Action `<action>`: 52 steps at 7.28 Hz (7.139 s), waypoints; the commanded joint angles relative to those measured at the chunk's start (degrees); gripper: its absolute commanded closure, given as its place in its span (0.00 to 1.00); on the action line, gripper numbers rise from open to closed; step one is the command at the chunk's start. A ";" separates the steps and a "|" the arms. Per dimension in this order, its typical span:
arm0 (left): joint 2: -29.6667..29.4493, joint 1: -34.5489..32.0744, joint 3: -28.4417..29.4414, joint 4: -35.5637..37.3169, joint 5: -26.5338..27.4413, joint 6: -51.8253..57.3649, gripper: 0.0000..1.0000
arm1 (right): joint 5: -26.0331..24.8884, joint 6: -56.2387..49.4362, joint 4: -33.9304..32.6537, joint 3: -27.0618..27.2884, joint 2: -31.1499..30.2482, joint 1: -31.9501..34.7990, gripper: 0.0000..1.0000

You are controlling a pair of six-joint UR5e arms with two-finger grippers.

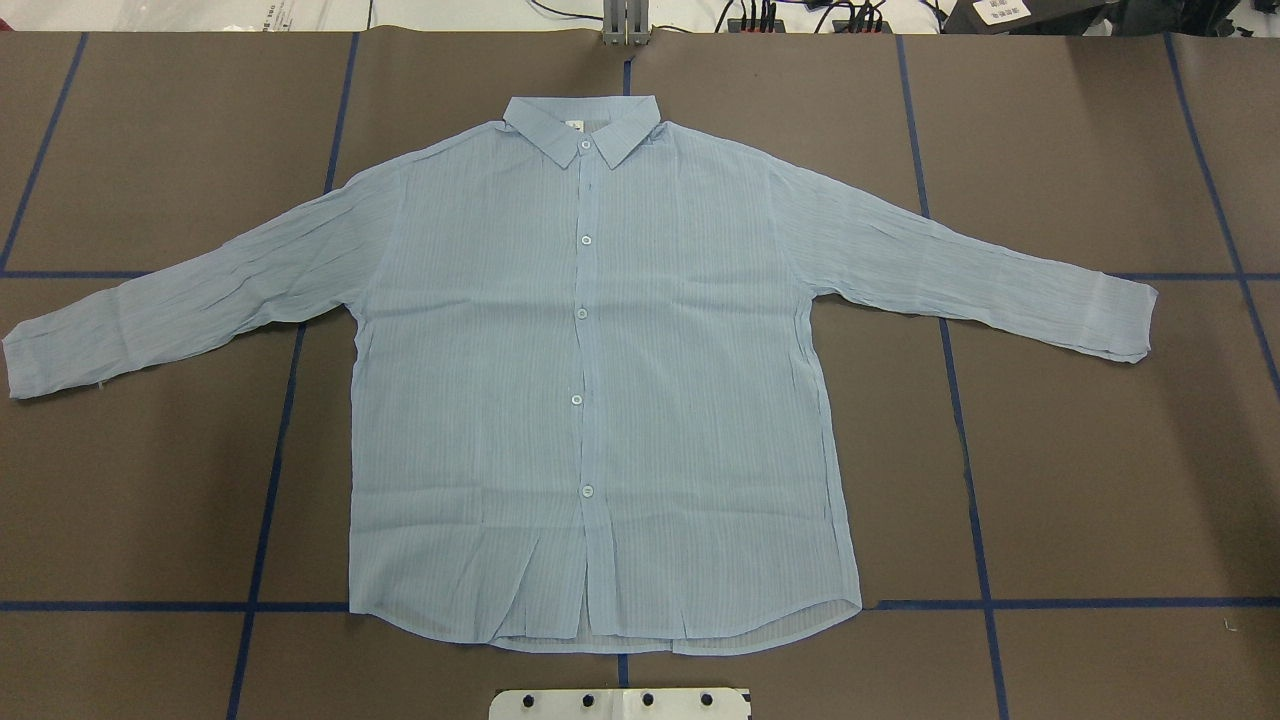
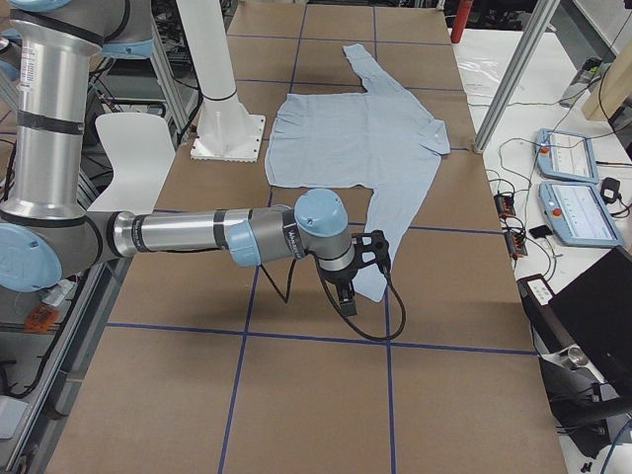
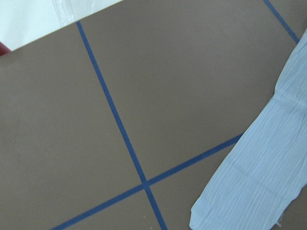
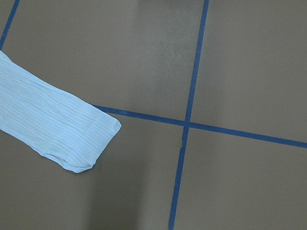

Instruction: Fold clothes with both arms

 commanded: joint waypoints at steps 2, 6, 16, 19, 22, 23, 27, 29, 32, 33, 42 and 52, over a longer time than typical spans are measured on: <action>-1.73 0.00 3.66 -3.95 -0.25 0.31 0.00 | 0.40 10.27 6.94 -1.30 0.71 -2.52 0.00; -1.47 -0.09 3.74 -5.27 -0.25 0.40 0.00 | -11.62 43.84 29.56 -7.17 0.36 -19.12 0.02; -1.20 -0.18 3.39 -5.45 -0.25 0.66 0.00 | -30.80 66.76 44.84 -18.88 3.43 -39.11 0.28; -0.85 -0.18 3.22 -5.45 -0.34 0.66 0.00 | -33.08 66.41 44.84 -19.77 3.43 -39.72 0.31; -0.85 -0.18 3.30 -5.45 -0.25 0.66 0.00 | -33.08 66.93 44.84 -19.77 3.43 -40.51 0.36; -0.85 -0.18 3.39 -5.36 -0.34 0.75 0.00 | -33.00 66.93 44.93 -19.68 3.35 -40.78 0.37; -0.76 -0.27 3.48 -5.45 -0.34 0.75 0.00 | -33.00 67.29 45.10 -18.90 3.43 -41.04 1.00; -0.76 -0.27 3.48 -5.45 -0.34 0.75 0.00 | -34.22 66.58 45.10 -12.26 3.70 -39.74 1.00; -0.76 -0.27 3.48 -5.36 -0.34 0.66 0.00 | -36.51 67.11 45.02 -5.79 12.17 -39.55 1.00; -0.76 -0.27 3.57 -5.36 -0.34 0.66 0.00 | -36.69 67.20 44.84 -7.27 18.49 -40.77 1.00; -0.76 -0.27 4.01 -5.36 -0.25 0.66 0.00 | -65.78 67.02 43.87 -40.51 61.78 -67.22 1.00; -1.81 -0.18 4.01 -5.36 -0.25 -0.04 0.00 | -49.96 76.16 5.03 -32.01 69.44 -60.17 0.01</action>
